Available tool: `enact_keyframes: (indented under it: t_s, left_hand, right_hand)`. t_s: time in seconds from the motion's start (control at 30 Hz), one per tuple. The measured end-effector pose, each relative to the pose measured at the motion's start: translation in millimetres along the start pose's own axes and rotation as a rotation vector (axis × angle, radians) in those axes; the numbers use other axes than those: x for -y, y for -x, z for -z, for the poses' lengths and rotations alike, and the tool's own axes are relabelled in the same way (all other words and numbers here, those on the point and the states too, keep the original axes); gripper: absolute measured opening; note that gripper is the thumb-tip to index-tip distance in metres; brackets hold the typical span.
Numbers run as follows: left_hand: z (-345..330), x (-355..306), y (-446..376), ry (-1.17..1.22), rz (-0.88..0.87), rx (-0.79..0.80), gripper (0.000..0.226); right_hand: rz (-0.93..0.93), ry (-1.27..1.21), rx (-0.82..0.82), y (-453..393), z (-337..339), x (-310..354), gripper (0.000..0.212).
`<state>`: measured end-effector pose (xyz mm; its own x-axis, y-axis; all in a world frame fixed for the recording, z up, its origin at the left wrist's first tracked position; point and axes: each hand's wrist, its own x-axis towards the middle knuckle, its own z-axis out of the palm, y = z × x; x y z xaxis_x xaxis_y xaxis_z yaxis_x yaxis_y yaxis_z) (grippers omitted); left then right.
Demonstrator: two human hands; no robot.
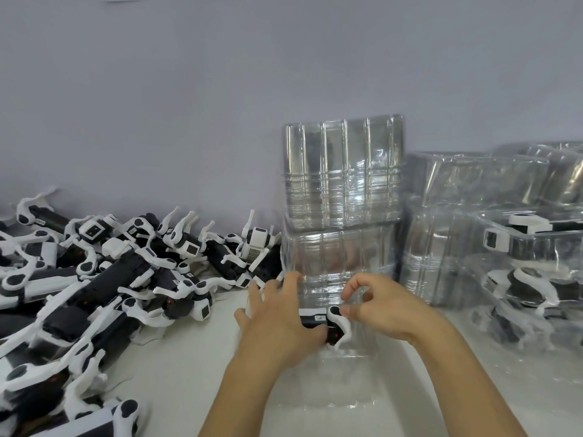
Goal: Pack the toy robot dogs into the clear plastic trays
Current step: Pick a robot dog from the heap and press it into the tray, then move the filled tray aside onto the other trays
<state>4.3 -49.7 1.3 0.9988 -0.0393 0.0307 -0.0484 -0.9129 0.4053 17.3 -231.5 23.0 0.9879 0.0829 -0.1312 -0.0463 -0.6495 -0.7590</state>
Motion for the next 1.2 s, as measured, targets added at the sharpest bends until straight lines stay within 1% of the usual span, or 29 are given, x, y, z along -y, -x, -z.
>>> enact_keyframes:
  t_s: [0.03,0.13,0.23,0.3,0.47,0.53,0.67,0.73,0.83,0.93,0.97,1.03,1.07,1.13,1.17,1.2]
  left_hand:
    - [3,3,0,-0.006,-0.043,0.021,0.078]
    - [14,10,2,-0.015,-0.137,0.147,0.093]
    - [25,15,6,-0.003,-0.158,0.316,0.112]
    - [29,15,7,-0.02,-0.165,0.362,0.116]
    - [17,5,10,-0.047,-0.206,0.345,0.11]
    - [12,4,10,-0.062,-0.236,0.309,0.108]
    - [13,7,8,-0.046,-0.272,0.207,0.094]
    - [18,7,10,-0.046,-0.271,0.186,0.085]
    - [31,7,12,-0.027,-0.284,0.18,0.072]
    - [54,8,16,0.142,-0.321,0.153,0.068]
    - [63,10,18,0.238,-0.335,0.14,0.069]
    - [75,17,22,0.449,-0.365,0.121,0.065]
    - [78,21,22,0.558,-0.387,0.115,0.06]
    - [80,28,19,0.776,-0.412,0.065,0.044]
    - [79,30,16,0.891,-0.384,0.021,0.036]
    - [78,31,14,1.012,-0.32,-0.018,0.029]
  right_hand:
    - [0.008,0.001,0.001,0,0,0,0.013]
    - [0.03,0.003,0.003,1,1,-1,0.014]
    - [0.051,0.004,0.019,1,2,-2,0.015]
    - [0.068,-0.007,0.039,2,4,-3,0.015]
    - [0.147,0.015,0.072,1,5,-9,0.011]
    - [0.184,0.029,0.073,1,6,-11,0.01]
    - [0.225,-0.005,0.034,-1,6,-12,0.008]
    - [0.264,-0.053,0.002,-1,8,-11,0.004]
    - [0.309,-0.149,-0.043,3,21,-7,0.009]
    - [0.392,-0.237,-0.141,10,36,-2,0.011]
    - [0.424,-0.29,-0.19,12,39,1,0.013]
    - [0.484,-0.398,-0.288,16,42,8,0.024]
    - [0.511,-0.428,-0.329,17,41,11,0.025]
    - [0.542,-0.443,-0.38,16,37,17,0.014]
    - [0.549,-0.438,-0.385,15,33,20,0.009]
    - [0.558,-0.419,-0.386,13,28,22,0.013]
